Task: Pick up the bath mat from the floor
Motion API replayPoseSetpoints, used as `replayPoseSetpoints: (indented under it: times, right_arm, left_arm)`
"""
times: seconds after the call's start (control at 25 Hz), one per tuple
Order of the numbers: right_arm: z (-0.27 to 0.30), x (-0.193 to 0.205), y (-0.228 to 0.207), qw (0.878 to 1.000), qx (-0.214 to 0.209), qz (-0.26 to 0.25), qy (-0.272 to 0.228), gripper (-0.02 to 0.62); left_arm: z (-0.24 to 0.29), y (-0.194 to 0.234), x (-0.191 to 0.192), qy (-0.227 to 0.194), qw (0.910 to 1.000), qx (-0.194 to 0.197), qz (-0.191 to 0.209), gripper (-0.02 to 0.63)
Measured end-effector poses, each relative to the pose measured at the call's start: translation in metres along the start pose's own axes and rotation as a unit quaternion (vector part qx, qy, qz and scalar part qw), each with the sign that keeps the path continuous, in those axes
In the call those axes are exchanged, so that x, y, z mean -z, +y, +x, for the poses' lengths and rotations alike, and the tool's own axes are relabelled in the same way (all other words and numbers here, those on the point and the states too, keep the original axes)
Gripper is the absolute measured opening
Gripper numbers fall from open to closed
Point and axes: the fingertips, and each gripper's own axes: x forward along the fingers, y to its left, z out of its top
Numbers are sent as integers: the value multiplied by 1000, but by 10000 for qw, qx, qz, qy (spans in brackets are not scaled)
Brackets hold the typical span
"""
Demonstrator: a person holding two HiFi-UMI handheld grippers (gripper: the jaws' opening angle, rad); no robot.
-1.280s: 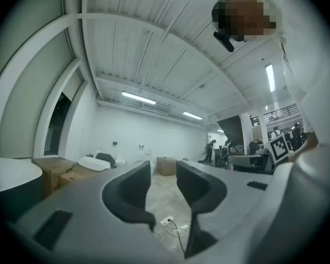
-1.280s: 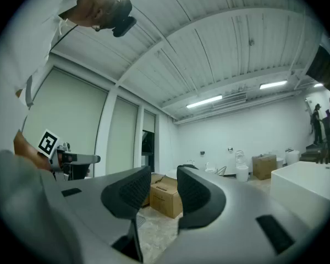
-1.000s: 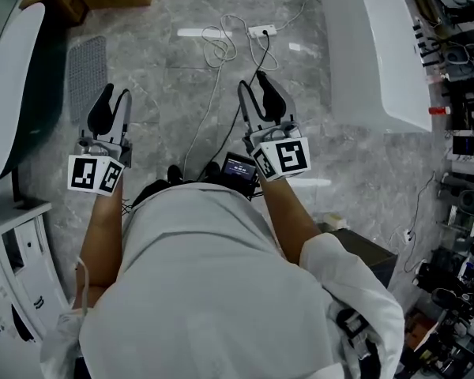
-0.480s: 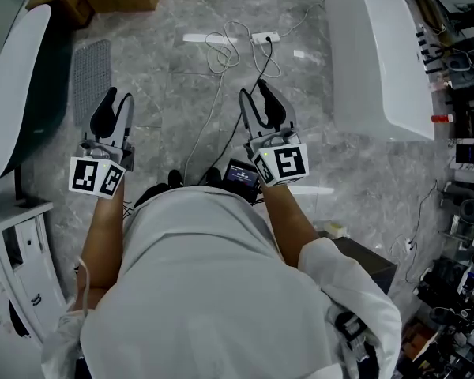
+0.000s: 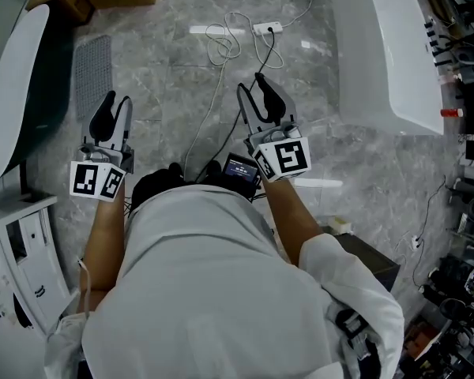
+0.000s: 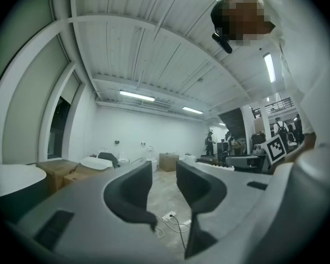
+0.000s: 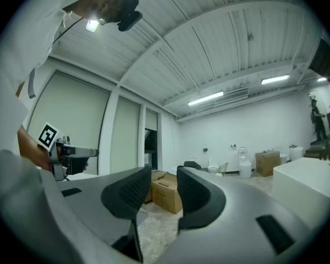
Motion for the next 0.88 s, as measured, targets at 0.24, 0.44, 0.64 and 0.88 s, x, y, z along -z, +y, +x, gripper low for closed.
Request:
replayPoseSetpoints:
  times: [0.24, 0.44, 0.64, 0.88]
  right_arm:
    - [-7, 6, -13, 10000, -62, -55, -3, 166]
    - [5, 15, -28, 9999, 37, 95, -8, 160]
    - [37, 16, -41, 10000, -1, -70, 68, 155]
    - [105, 18, -78, 9992, -76, -165, 350, 155]
  left_arm:
    - [1, -8, 16, 173, 9997, -124, -76, 141]
    - [18, -1, 21, 89, 9997, -152, -159, 141]
    - [52, 24, 27, -46, 9993, -123, -345, 140]
    - [113, 71, 25, -332, 9976, -211, -569, 117]
